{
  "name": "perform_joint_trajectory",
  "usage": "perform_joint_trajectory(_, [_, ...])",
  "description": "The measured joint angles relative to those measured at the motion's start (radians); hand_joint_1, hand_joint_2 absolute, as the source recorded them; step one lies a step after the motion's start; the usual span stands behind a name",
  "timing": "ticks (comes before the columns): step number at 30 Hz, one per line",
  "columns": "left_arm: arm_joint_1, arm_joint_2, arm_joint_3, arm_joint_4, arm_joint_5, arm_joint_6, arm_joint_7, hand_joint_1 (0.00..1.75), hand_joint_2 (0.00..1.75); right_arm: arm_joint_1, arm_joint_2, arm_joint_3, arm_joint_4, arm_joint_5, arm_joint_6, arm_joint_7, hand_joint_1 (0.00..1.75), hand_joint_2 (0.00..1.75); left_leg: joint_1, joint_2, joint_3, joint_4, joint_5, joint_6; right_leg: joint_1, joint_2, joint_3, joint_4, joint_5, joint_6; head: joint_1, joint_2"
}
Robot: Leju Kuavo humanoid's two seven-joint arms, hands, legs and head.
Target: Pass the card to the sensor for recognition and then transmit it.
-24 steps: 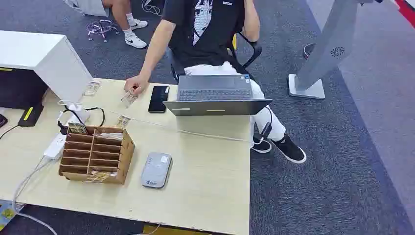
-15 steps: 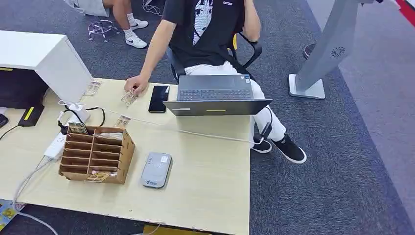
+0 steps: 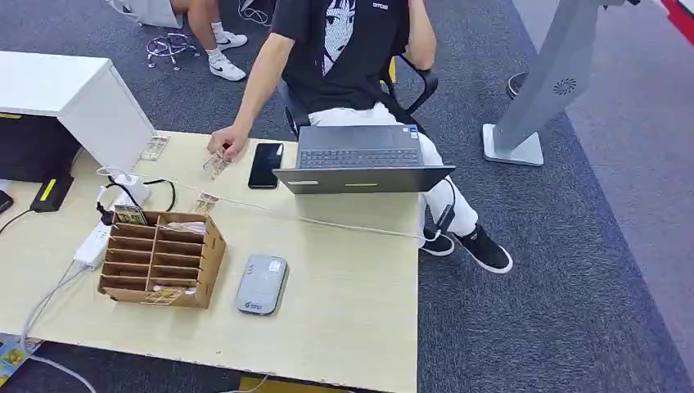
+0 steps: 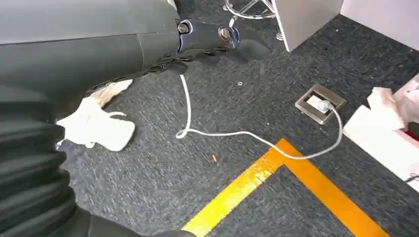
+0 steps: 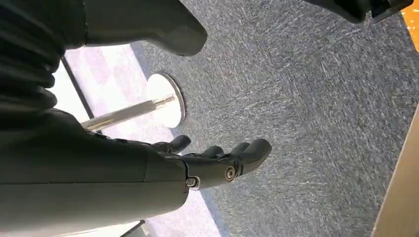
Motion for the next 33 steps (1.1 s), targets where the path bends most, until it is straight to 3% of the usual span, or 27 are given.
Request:
perform_joint_trajectory(6, [-0.017,0.054,-0.043,0.092,-0.021,0.021,-0.020,0.00,1.75,-0.010,0.000,0.002,0.000,0.011,0.012,0.000,0.00,1.75,0.000,0.000,0.000,0.000,0.000,0.000,0.000,0.000,0.000,0.000,0.000,0.000,0.000,0.000])
perform_joint_trajectory(10, [-0.021,0.076,-0.071,0.112,-0.061,-0.016,-0.039,0.00,1.75,-0.010,0.000,0.002,0.000,0.019,0.014,-0.003,0.00,1.75,0.000,0.000,0.000,0.000,0.000,0.000,0.000,0.000,0.000,0.000,0.000,0.000,0.000,0.000])
perform_joint_trajectory(14, [-0.038,0.137,-0.142,0.172,-0.098,-0.037,-0.053,0.00,1.75,-0.012,0.000,0.002,0.000,0.027,0.017,-0.013,0.00,1.75,0.000,0.000,0.001,0.000,0.000,0.000,0.000,0.000,0.000,0.000,0.000,0.000,0.000,0.000])
perform_joint_trajectory(21, [-0.049,0.272,-0.468,0.216,0.154,-0.134,-0.056,0.00,1.75,-0.016,0.000,0.002,0.000,0.057,0.032,-0.024,0.00,1.75,0.001,0.000,0.001,0.000,0.001,-0.001,0.001,0.000,0.000,0.001,0.000,0.000,0.000,0.000])
perform_joint_trajectory(28, [-0.084,0.362,-0.768,0.217,0.318,-0.177,-0.056,0.00,1.75,-0.036,0.001,0.007,0.000,0.082,0.053,-0.024,0.00,1.75,0.001,0.000,0.000,0.000,0.001,0.000,0.001,0.000,0.000,0.000,0.000,0.000,0.000,0.000])
perform_joint_trajectory(31, [-0.113,0.381,-0.847,0.239,0.366,-0.129,-0.032,0.00,1.75,-0.041,0.002,0.008,0.000,0.085,0.051,-0.024,0.00,1.75,0.001,0.000,0.000,0.000,0.002,0.000,0.001,0.000,0.000,0.001,0.001,-0.001,0.000,0.000])
perform_joint_trajectory(33, [-0.122,0.375,-0.858,0.256,0.430,-0.057,0.030,0.00,1.75,-0.042,0.003,0.007,0.000,0.082,0.046,-0.025,0.00,1.75,0.001,0.000,0.000,0.000,0.002,-0.001,0.001,0.000,0.001,0.001,0.001,-0.001,0.000,0.000])
